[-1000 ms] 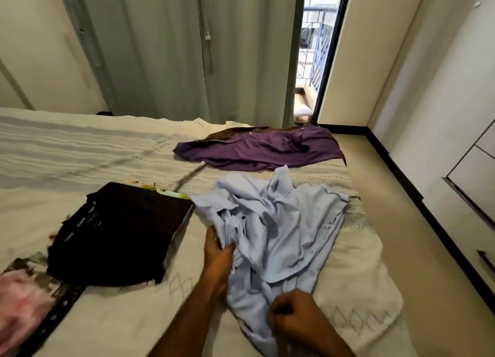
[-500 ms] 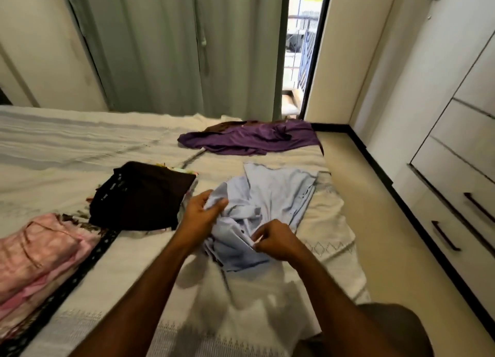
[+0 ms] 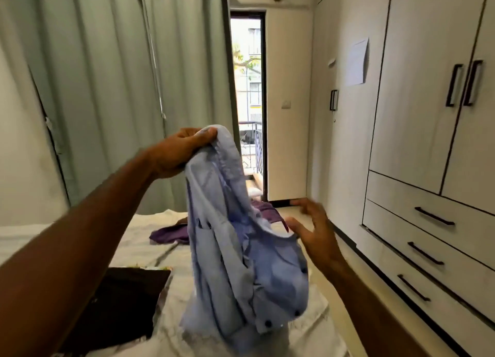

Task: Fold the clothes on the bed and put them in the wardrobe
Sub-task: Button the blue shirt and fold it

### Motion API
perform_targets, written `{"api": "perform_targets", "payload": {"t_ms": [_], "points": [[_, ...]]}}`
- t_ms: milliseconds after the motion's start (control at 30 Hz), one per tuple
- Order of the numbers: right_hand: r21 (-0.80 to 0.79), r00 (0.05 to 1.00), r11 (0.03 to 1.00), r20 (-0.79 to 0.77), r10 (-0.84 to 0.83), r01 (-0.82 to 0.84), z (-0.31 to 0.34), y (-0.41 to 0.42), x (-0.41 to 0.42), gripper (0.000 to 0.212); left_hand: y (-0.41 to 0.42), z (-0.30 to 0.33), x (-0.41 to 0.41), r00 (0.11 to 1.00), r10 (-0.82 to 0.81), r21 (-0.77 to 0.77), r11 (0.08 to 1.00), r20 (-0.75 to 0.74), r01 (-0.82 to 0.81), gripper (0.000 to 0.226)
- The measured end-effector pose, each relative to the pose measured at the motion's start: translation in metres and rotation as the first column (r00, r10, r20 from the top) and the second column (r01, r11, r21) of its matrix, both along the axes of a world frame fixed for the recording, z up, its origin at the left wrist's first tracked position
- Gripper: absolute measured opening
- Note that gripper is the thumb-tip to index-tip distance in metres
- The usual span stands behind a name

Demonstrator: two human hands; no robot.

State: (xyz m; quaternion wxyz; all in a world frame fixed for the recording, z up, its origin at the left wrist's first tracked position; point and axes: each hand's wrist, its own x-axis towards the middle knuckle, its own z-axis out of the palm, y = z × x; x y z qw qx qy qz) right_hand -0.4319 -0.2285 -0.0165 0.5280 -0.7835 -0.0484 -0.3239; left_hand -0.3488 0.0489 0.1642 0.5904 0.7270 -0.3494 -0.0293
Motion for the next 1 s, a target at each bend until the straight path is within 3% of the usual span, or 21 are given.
{"api": "perform_targets", "payload": {"t_ms": [100, 167, 233, 367, 433, 500, 600, 633, 733, 767, 900, 1000], "points": [[-0.064, 0.985, 0.984, 0.035, 0.168, -0.166, 0.035, 0.029, 0.012, 0.062, -0.019, 0.01, -0.006, 0.996, 0.052, 0.084, 0.995, 0.076, -0.059, 0.089], [0.001, 0.947, 0.949, -0.07, 0.313, -0.314, 0.041, 0.05, 0.017, 0.073, -0.024, 0.008, -0.007, 0.988, 0.086, 0.09, 0.991, 0.128, -0.098, 0.068], [-0.042, 0.935, 0.94, -0.128, 0.331, -0.338, 0.036, 0.066, 0.011, 0.077, -0.024, 0.008, -0.006, 0.981, 0.126, 0.085, 0.987, 0.15, -0.14, 0.04], [0.031, 0.943, 0.945, -0.057, 0.327, -0.326, 0.012, 0.088, 0.005, 0.09, -0.021, 0.004, -0.001, 0.947, 0.284, 0.035, 0.956, 0.152, -0.292, 0.03], [0.007, 0.97, 0.97, -0.021, 0.244, -0.244, 0.005, 0.1, 0.007, 0.076, -0.022, 0.004, 0.001, 0.936, 0.318, 0.036, 0.944, 0.151, -0.327, 0.029], [-0.114, 0.997, 0.991, 0.022, 0.078, -0.075, -0.001, 0.106, 0.011, 0.052, -0.024, 0.006, 0.003, 0.931, 0.336, 0.022, 0.939, 0.143, -0.343, 0.028], [-0.155, 0.996, 0.986, -0.052, -0.067, 0.058, -0.017, 0.085, 0.02, 0.012, -0.017, 0.017, 0.002, 0.906, 0.391, -0.05, 0.92, 0.161, -0.388, 0.026], [-0.095, 0.993, 0.995, -0.116, -0.001, -0.01, -0.026, 0.07, 0.024, 0.011, -0.01, 0.021, 0.002, 0.893, 0.416, -0.078, 0.909, 0.171, -0.409, 0.026], [0.206, 0.911, 0.926, -0.205, 0.358, -0.317, -0.041, 0.03, 0.027, 0.067, 0.02, 0.03, 0.002, 0.862, 0.476, -0.039, 0.878, 0.175, -0.477, 0.024], [0.255, 0.898, 0.905, -0.201, 0.393, -0.339, -0.04, 0.021, 0.026, 0.069, 0.03, 0.029, 0.004, 0.863, 0.475, 0.011, 0.875, 0.175, -0.484, 0.023], [0.313, 0.954, 0.914, -0.071, 0.292, -0.257, -0.015, -0.004, 0.027, 0.022, 0.059, 0.009, 0.013, 0.891, 0.447, 0.095, 0.886, 0.081, -0.454, 0.029], [0.404, 0.965, 0.877, 0.066, 0.255, -0.26, 0.008, -0.02, 0.036, 0.011, 0.08, -0.012, 0.019, 0.933, 0.357, 0.044, 0.934, -0.036, -0.356, 0.055]]}}
